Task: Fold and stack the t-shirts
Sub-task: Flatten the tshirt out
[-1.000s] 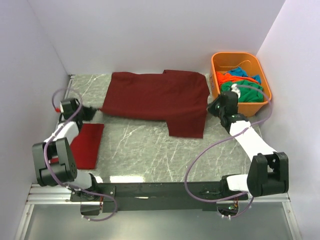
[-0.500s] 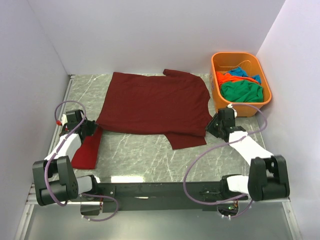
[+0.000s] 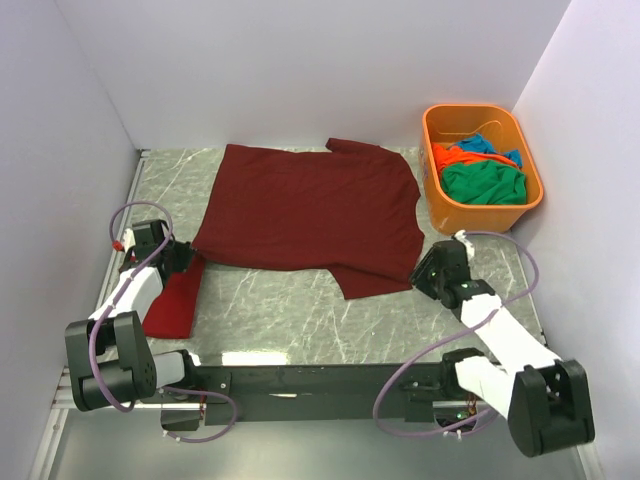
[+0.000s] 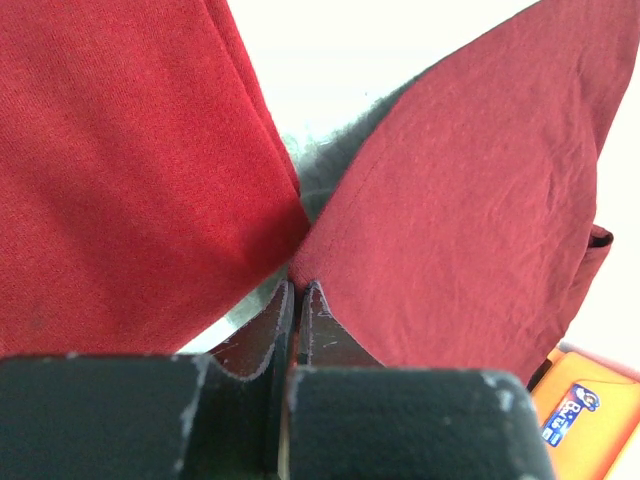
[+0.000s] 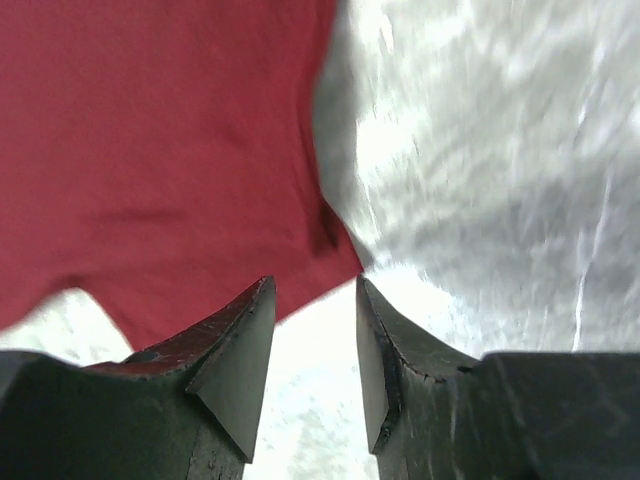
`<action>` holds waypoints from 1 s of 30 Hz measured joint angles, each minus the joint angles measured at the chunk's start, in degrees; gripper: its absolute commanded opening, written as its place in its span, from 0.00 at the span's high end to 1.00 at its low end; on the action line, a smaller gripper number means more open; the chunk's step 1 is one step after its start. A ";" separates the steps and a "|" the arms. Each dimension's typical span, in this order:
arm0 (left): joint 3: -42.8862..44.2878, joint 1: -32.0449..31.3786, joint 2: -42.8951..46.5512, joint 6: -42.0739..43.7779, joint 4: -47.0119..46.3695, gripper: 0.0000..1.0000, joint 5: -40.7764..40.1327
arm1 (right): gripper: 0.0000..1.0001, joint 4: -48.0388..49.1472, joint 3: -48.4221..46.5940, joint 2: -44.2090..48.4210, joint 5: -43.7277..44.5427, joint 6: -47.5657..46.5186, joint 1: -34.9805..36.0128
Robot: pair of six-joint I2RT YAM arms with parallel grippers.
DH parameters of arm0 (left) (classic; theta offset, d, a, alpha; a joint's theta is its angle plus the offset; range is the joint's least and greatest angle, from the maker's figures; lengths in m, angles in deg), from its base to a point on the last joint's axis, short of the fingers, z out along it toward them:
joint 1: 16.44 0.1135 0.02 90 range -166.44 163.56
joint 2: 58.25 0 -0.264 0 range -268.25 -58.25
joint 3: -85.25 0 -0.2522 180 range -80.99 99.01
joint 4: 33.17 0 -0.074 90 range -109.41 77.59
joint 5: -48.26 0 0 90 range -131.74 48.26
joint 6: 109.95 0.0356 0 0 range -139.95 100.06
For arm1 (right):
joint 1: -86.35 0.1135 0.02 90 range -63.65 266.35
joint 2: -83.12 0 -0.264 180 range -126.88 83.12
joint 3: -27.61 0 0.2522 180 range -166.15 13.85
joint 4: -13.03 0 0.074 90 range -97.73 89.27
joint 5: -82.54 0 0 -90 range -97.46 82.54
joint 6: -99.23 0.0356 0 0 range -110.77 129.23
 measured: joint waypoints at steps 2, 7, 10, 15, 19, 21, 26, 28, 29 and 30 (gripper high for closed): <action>0.00 -0.07 0.00 0.00 0.09 0.99 0.00 | 0.56 -0.28 0.15 -1.86 0.57 0.33 1.33; 0.00 -0.07 0.00 0.00 0.13 0.99 0.20 | 0.55 0.55 0.15 -8.74 1.46 1.27 3.10; -0.02 -0.07 0.00 0.00 0.13 0.99 0.42 | 0.56 1.51 -0.11 -10.54 2.08 2.05 3.43; -0.22 -0.09 0.00 0.00 0.13 0.99 0.85 | 0.57 2.95 -1.25 -13.05 2.51 3.17 3.67; -0.26 -0.11 0.00 -0.02 -0.04 0.99 1.46 | 0.74 3.28 -2.16 -14.82 2.64 4.13 3.69; -0.33 -0.11 -0.02 -0.02 -0.17 0.99 1.66 | 0.81 3.48 -2.54 -15.69 2.51 4.42 3.74; -0.35 -0.11 -0.35 -0.02 -0.26 0.99 1.97 | 1.00 3.41 -2.82 -16.50 1.86 5.03 3.78; -0.35 -0.11 -0.33 0.00 -0.28 0.99 1.95 | 1.00 2.71 -2.80 -15.65 1.33 5.05 3.80; -0.37 -0.11 -0.35 0.00 -0.26 0.99 1.95 | 1.00 2.12 -2.64 -14.69 0.92 5.05 3.82; -0.37 -0.20 -0.33 0.00 -0.20 0.99 1.90 | 1.00 1.62 -2.23 -13.07 0.63 5.07 3.93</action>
